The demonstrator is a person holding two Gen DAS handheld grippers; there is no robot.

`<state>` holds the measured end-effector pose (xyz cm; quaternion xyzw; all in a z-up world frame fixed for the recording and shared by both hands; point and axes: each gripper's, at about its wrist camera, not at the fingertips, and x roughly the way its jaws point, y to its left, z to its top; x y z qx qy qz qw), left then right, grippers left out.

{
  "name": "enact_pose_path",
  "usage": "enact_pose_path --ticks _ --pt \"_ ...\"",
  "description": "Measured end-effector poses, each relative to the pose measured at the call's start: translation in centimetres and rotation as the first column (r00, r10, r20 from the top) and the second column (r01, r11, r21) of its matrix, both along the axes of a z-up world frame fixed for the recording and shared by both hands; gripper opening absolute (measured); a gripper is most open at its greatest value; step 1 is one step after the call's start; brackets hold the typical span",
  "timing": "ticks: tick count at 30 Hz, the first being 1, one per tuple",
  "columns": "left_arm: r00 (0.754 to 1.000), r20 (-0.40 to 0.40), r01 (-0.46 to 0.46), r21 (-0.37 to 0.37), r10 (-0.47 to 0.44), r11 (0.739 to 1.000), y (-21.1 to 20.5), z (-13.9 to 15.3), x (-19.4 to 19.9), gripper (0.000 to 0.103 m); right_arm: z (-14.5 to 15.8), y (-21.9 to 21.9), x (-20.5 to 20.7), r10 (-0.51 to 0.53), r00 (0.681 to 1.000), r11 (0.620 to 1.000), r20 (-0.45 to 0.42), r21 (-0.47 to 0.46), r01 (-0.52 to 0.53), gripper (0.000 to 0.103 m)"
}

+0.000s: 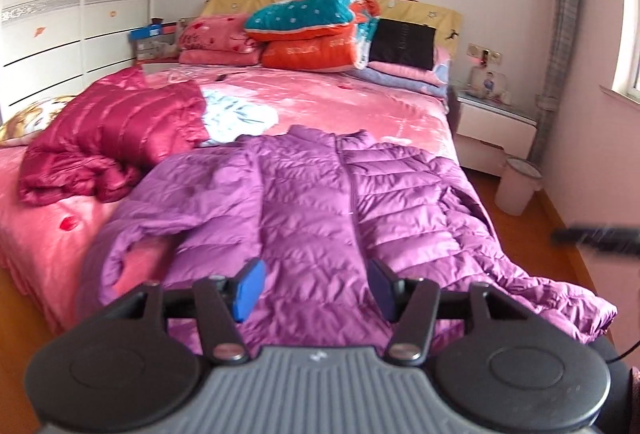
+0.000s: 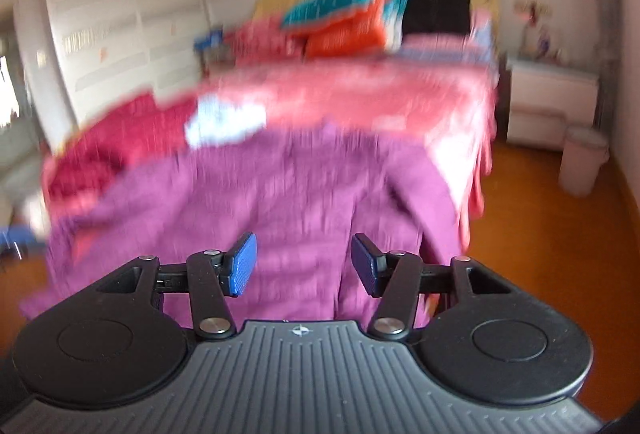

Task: Fold large clothes
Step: 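Open both grippers and smooth the purple jacket flat on the bed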

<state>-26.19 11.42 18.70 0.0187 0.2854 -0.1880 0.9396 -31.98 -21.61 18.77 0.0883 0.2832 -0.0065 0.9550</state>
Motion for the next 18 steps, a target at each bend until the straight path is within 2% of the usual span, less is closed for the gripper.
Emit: enact_pose_path --ticks 3,5,8,11,15,18 --pt "1.0 0.004 0.009 0.004 -0.009 1.0 -0.8 0.1 0.6 0.063 -3.8 0.3 1.7 -0.001 0.99 1.0 -0.143 -0.011 0.0 0.066" --pt "1.0 0.003 0.009 -0.002 -0.009 1.0 -1.1 0.2 1.2 0.064 -6.1 0.3 3.0 0.001 0.966 1.0 -0.258 0.013 0.003 0.066" --pt "1.0 0.011 0.012 -0.006 -0.012 1.0 -1.8 0.4 2.2 0.068 -8.4 0.5 3.9 -0.013 0.942 1.0 -0.337 0.007 0.016 0.066" --pt "1.0 0.022 0.012 0.003 -0.013 1.0 -2.8 0.4 3.7 0.072 -8.5 0.7 4.6 -0.035 0.947 0.999 -0.319 -0.003 0.036 0.073" --pt "1.0 0.018 0.018 0.02 -0.019 1.0 -4.5 0.3 6.5 0.076 -6.2 -0.2 6.3 -0.083 0.976 0.996 -0.203 0.006 0.086 0.097" --pt "1.0 0.021 0.003 0.031 -0.003 1.0 -5.6 -0.1 9.1 0.076 -4.9 -1.3 8.3 -0.125 0.985 0.991 -0.121 0.037 0.131 0.098"
